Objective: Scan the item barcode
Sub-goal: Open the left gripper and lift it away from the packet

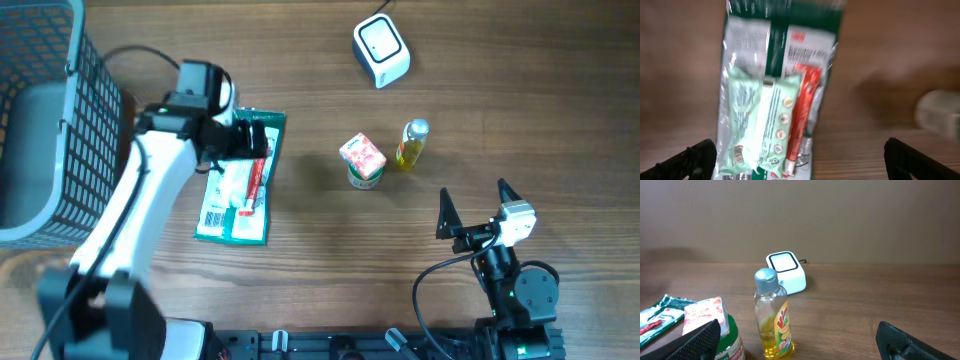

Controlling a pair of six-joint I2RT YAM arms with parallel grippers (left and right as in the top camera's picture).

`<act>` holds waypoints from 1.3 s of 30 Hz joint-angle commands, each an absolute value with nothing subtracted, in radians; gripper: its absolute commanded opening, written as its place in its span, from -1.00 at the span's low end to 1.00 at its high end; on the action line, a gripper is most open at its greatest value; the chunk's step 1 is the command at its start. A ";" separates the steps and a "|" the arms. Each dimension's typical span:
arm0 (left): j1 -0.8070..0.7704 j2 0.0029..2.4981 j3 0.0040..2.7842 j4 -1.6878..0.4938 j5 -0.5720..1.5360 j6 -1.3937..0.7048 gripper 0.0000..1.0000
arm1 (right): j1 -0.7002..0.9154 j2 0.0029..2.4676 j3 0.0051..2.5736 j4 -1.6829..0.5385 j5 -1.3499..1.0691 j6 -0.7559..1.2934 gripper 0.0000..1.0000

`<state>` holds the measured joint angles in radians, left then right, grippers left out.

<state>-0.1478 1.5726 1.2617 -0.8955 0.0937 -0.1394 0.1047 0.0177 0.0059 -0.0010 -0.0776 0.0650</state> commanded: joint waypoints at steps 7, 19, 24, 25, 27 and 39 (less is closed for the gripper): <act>-0.069 1.505 1.286 -0.926 -0.125 -0.134 1.00 | 0.101 0.014 0.005 0.002 -0.068 0.054 0.99; 0.141 1.505 1.285 -0.880 -0.125 -0.172 1.00 | 0.101 0.014 0.005 0.002 -0.068 0.054 1.00; 0.141 1.505 1.285 -0.880 -0.125 -0.172 1.00 | 0.101 0.014 0.005 0.002 -0.068 0.055 0.99; 0.141 1.505 1.285 -0.880 -0.125 -0.172 1.00 | 0.101 0.014 0.005 0.002 -0.068 0.054 0.99; 0.141 1.505 1.285 -0.880 -0.125 -0.172 1.00 | 0.101 0.014 0.005 0.002 -0.068 0.055 0.99; 0.141 1.505 1.285 -0.880 -0.125 -0.172 1.00 | 0.101 0.014 0.005 0.002 -0.068 0.055 1.00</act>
<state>0.1371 1.5013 1.2854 -0.8825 -0.1154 -0.1623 0.1047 0.0177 0.0059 -0.0010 -0.0776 0.0650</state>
